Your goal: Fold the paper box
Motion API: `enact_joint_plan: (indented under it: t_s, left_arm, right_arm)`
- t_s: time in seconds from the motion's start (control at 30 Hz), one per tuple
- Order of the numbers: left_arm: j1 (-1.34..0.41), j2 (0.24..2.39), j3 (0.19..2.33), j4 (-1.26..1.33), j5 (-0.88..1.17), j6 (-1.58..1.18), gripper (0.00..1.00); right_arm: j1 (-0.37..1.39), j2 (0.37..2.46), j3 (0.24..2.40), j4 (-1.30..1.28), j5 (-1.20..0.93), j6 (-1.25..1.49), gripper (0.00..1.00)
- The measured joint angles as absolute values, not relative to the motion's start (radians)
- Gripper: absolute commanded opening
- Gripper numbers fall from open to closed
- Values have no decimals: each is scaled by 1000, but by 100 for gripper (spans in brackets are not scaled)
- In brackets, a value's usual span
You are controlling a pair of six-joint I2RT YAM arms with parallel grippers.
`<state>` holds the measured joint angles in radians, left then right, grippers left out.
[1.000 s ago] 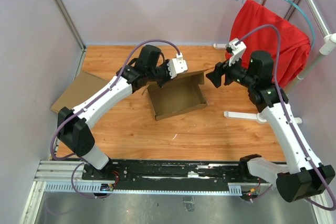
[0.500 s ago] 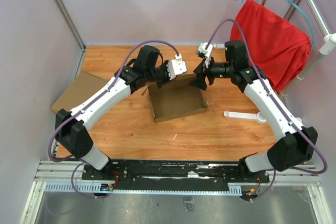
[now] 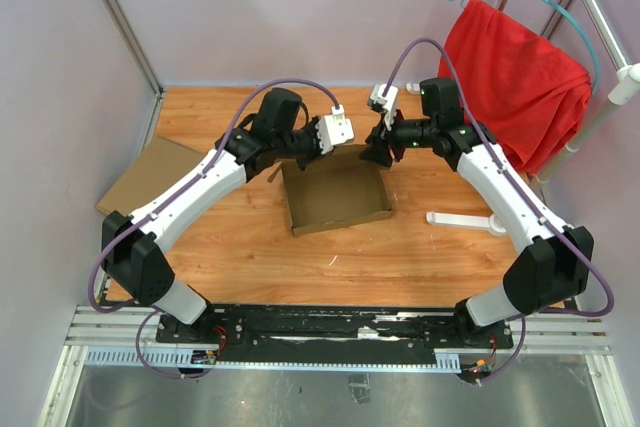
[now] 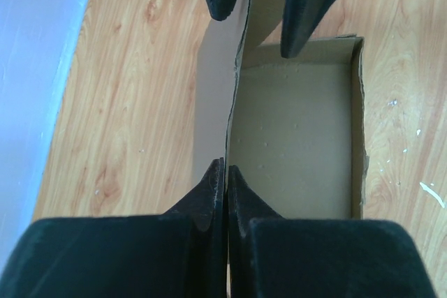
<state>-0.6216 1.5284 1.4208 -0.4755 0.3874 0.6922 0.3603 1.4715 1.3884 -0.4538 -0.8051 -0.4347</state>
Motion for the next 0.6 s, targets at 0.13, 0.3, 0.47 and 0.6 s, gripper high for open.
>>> enact_joint_plan:
  t_s: [0.13,0.3,0.47,0.6]
  left_arm:
    - [-622,1528,1418,-476,388,692,0]
    - [-621,1526,1407,-464,379,685,12]
    - [-622,1504,1362,-385,324,634,43]
    - [-621,1497,1360,-334,241,560,47]
  right_arm:
    - [362,1481,1389,-451,-781,-445,14]
    - [366,1482,1390,-449,-772,-452,5]
    - [371,1482,1389,-443,-764,-451,5]
    - [379,1473,1372,-416,-764,-455,4]
